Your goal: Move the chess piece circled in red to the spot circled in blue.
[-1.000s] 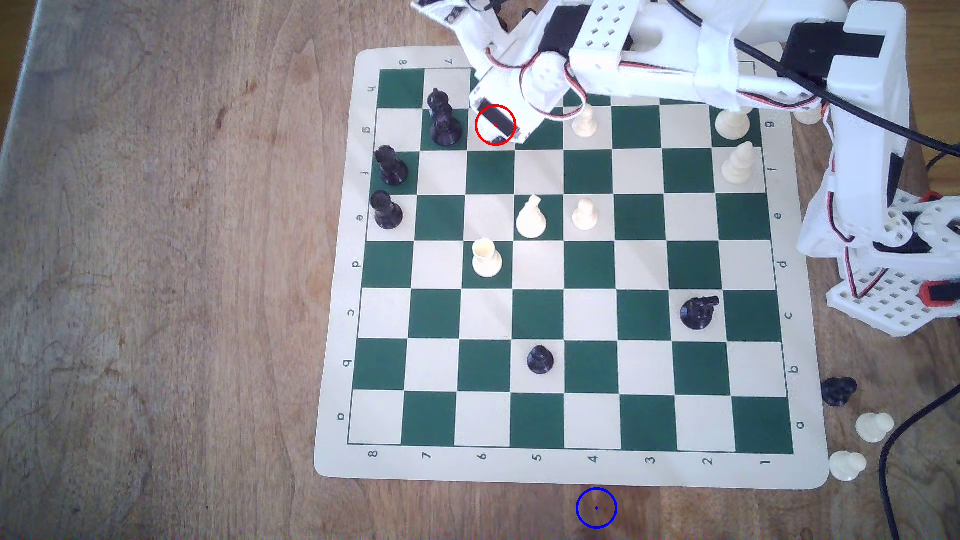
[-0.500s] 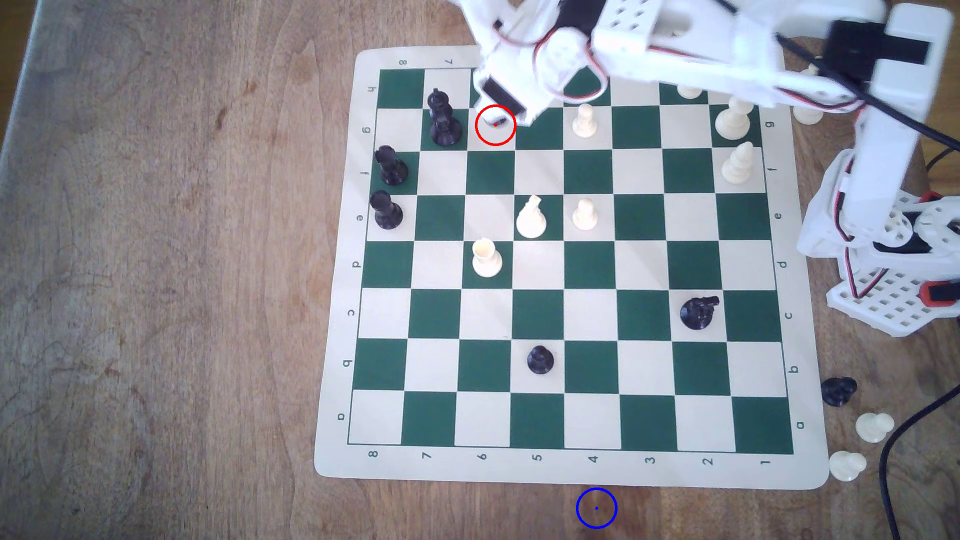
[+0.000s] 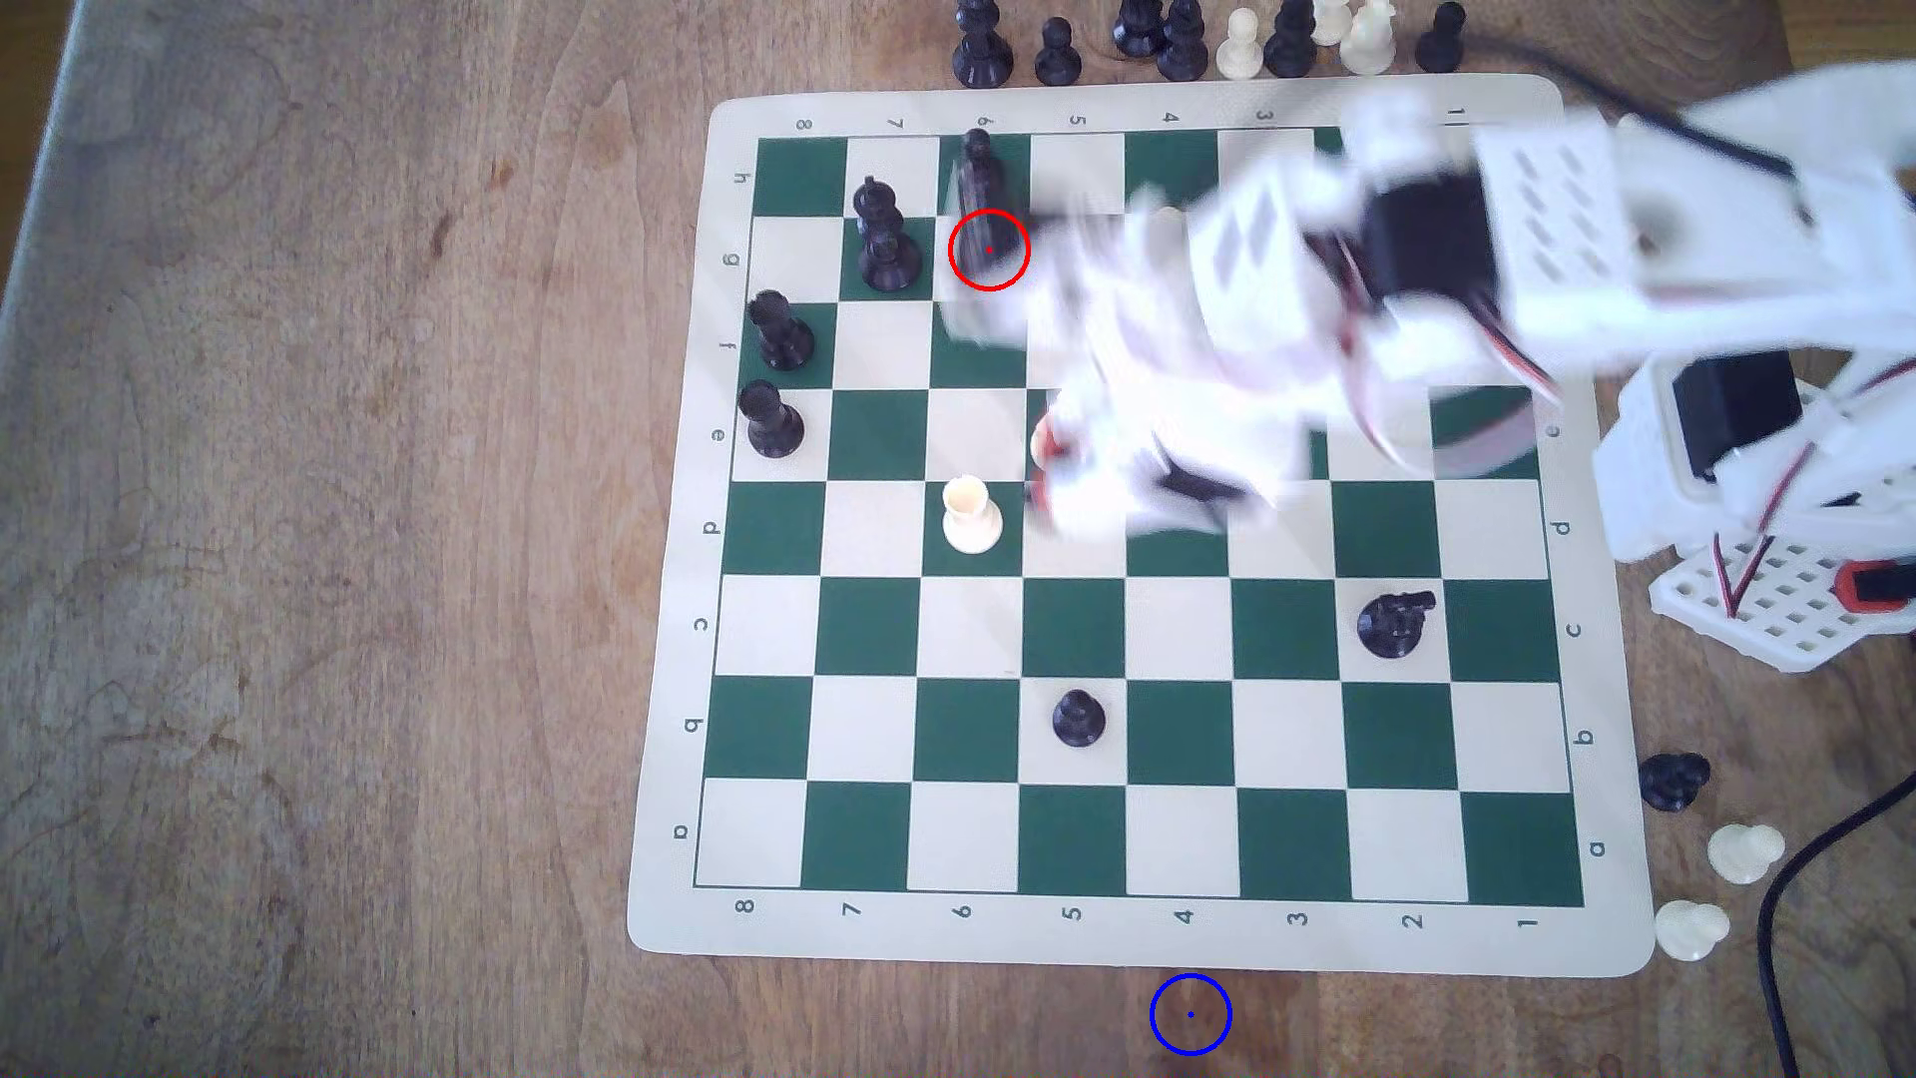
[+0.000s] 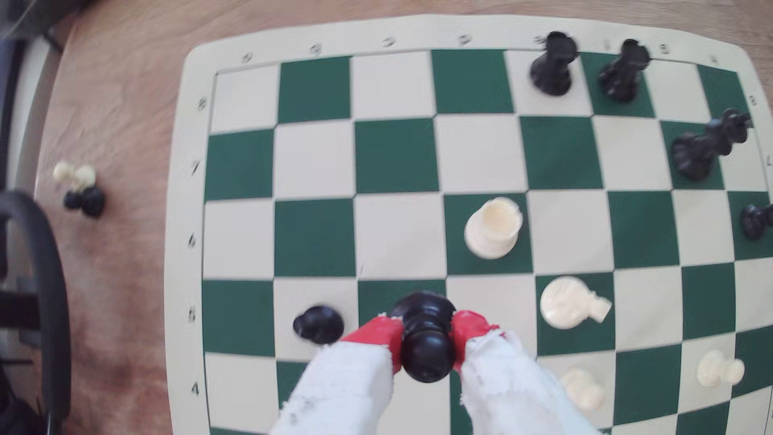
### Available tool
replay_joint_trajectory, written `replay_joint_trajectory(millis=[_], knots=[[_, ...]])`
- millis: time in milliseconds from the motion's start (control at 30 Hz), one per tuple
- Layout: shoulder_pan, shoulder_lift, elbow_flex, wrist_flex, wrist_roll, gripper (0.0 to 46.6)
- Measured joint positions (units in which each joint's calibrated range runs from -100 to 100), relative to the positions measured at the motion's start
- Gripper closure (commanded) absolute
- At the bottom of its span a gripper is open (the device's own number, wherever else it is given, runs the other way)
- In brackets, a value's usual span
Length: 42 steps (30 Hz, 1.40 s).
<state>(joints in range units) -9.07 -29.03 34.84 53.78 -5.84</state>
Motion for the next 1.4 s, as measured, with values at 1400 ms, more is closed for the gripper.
replay_joint_trajectory(millis=[1400], knots=[[-28.1,38.04,-21.69,-2.39,-2.2,46.3]])
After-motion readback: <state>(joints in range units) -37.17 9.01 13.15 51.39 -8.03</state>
